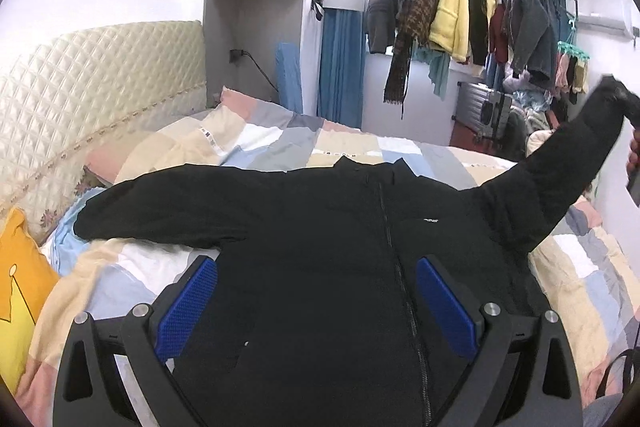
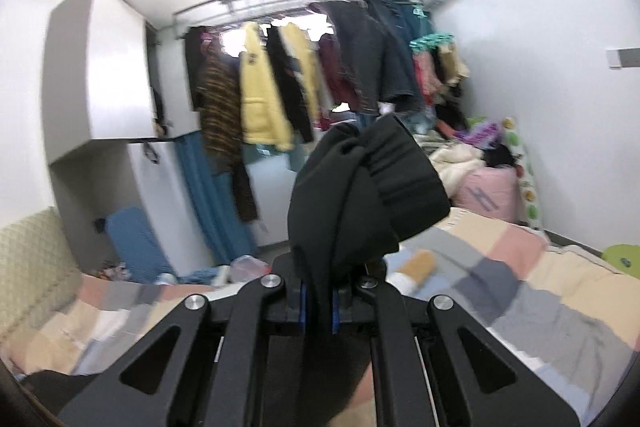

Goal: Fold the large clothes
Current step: 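Carry the held sleeve across the jacket body and release it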

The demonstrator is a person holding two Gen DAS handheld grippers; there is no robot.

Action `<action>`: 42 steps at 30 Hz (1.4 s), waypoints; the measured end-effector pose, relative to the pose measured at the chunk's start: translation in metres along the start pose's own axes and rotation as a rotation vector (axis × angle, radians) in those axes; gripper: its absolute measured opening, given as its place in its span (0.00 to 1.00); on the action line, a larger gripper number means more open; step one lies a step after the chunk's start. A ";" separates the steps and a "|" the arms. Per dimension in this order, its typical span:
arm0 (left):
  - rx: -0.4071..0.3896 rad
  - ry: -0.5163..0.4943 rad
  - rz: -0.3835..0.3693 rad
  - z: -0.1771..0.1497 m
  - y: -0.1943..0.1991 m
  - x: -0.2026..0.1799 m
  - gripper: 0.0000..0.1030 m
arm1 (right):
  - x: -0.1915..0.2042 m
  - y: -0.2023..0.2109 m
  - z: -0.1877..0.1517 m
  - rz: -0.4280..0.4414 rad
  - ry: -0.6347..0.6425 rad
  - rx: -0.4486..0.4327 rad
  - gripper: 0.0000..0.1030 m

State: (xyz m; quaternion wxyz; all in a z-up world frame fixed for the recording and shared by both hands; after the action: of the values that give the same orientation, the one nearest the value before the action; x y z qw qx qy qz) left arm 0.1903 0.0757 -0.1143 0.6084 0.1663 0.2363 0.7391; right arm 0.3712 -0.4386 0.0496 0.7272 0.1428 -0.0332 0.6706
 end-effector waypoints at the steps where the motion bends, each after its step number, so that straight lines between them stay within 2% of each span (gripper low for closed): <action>1: 0.001 0.007 0.000 -0.001 0.000 0.005 0.98 | 0.021 0.002 0.001 0.016 0.006 -0.009 0.08; 5: 0.032 0.026 0.004 -0.012 -0.006 0.025 0.98 | 0.090 0.009 -0.010 0.088 0.056 -0.026 0.08; 10: 0.085 0.051 0.056 -0.015 -0.009 0.046 0.98 | 0.173 0.007 -0.051 0.209 0.103 0.008 0.08; 13: 0.107 0.058 0.066 -0.017 -0.012 0.055 0.98 | 0.219 0.002 -0.087 0.289 0.133 0.050 0.08; 18: 0.115 0.050 0.102 -0.020 -0.022 0.070 0.98 | 0.291 -0.017 -0.163 0.400 0.186 0.170 0.08; 23: 0.146 0.076 0.089 -0.027 -0.039 0.084 0.98 | 0.338 -0.033 -0.238 0.460 0.247 0.296 0.08; 28: 0.178 0.088 0.096 -0.037 -0.057 0.095 0.98 | 0.361 -0.043 -0.312 0.482 0.323 0.413 0.08; 36: 0.225 0.099 0.108 -0.048 -0.083 0.107 0.98 | 0.377 -0.072 -0.425 0.433 0.466 0.697 0.08; 40: 0.230 0.099 0.102 -0.047 -0.087 0.106 0.98 | 0.371 -0.073 -0.424 0.432 0.454 0.708 0.09; 42: 0.224 0.101 0.097 -0.045 -0.086 0.106 0.98 | 0.372 -0.069 -0.420 0.445 0.435 0.711 0.14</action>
State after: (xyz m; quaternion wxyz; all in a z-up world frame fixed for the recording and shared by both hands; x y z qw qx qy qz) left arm 0.2150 0.1858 -0.2032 0.5369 0.2071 0.3395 0.7441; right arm 0.4152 0.0231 -0.2746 0.4618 0.2287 0.3217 0.7943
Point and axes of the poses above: each gripper's, at about its wrist camera, not at the fingertips, and y roughly against the way its jaws point, x to its left, z to its top, the point moved 4 cm from there along -y, roughly the way its jaws point, and after that the axes turned 4 degrees about z, right-handed, at the moved point
